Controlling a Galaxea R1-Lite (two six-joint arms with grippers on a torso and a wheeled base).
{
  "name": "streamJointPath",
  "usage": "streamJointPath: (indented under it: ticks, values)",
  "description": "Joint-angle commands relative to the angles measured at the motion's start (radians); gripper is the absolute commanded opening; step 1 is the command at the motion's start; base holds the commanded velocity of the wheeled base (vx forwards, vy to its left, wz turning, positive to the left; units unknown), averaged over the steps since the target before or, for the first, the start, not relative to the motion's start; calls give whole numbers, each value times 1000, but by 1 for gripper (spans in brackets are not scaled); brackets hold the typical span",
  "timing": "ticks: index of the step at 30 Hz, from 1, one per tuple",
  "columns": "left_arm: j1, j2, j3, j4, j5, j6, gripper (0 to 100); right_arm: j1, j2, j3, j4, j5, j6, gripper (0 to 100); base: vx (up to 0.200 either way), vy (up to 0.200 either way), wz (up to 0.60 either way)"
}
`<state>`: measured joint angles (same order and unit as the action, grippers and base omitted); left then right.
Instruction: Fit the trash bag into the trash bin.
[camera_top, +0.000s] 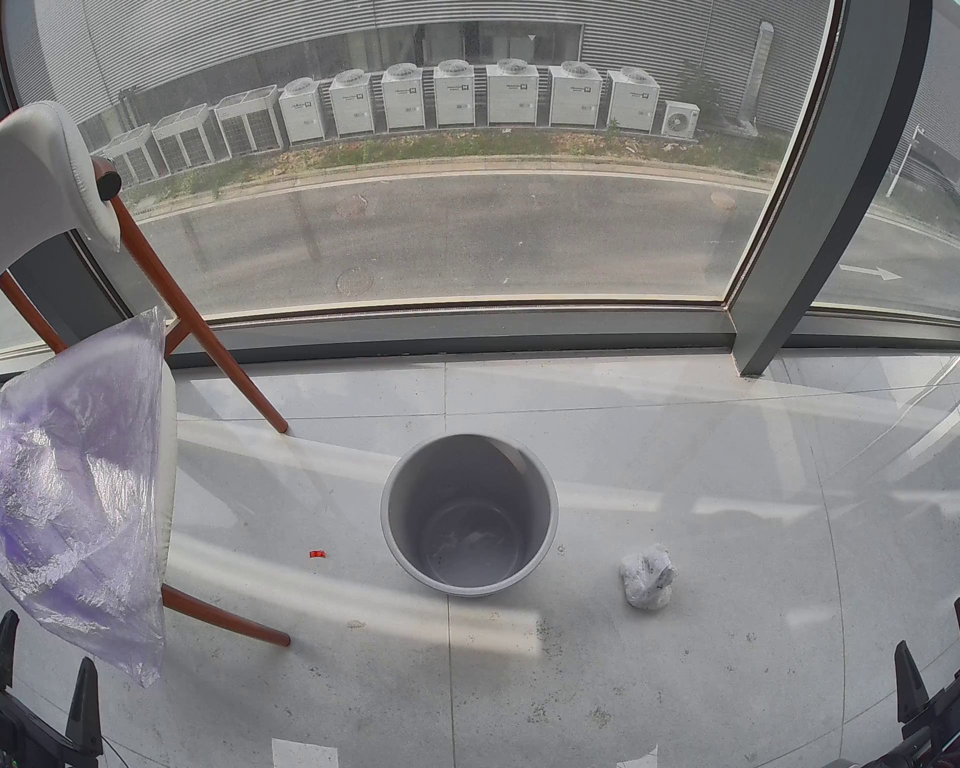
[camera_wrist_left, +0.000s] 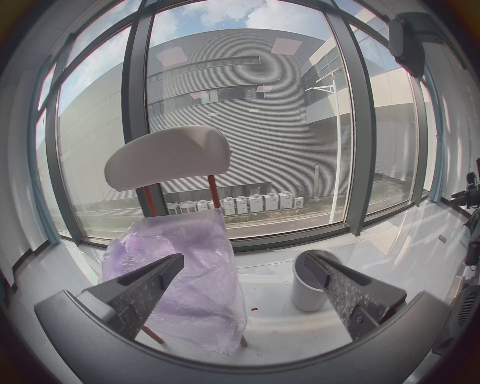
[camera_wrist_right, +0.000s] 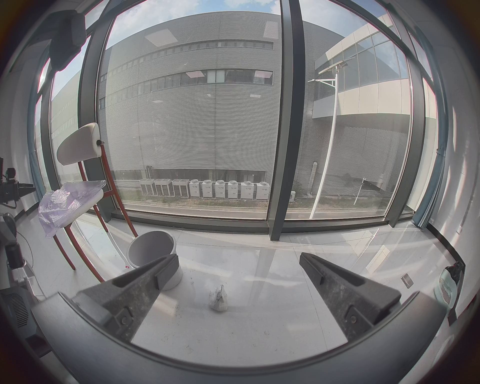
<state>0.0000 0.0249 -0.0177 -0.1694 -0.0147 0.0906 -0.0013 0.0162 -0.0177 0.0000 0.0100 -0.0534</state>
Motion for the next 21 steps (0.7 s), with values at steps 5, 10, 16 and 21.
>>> streamJointPath:
  ticks: [5,10,16,21]
  values:
    - [-5,81,-140,50,71,17,100,1,-13,18,0,1,0,100,0,0,0]
    - [-5,319,-254,79,62,-6,100,1,-13,18,0,1,0,100,0,0,0]
    - [2,630,-383,73,30,-75,100,3,-13,18,0,1,1,100,0,0,0]
    - [6,854,-493,45,30,-92,100,3,-13,18,0,1,1,100,0,0,0]
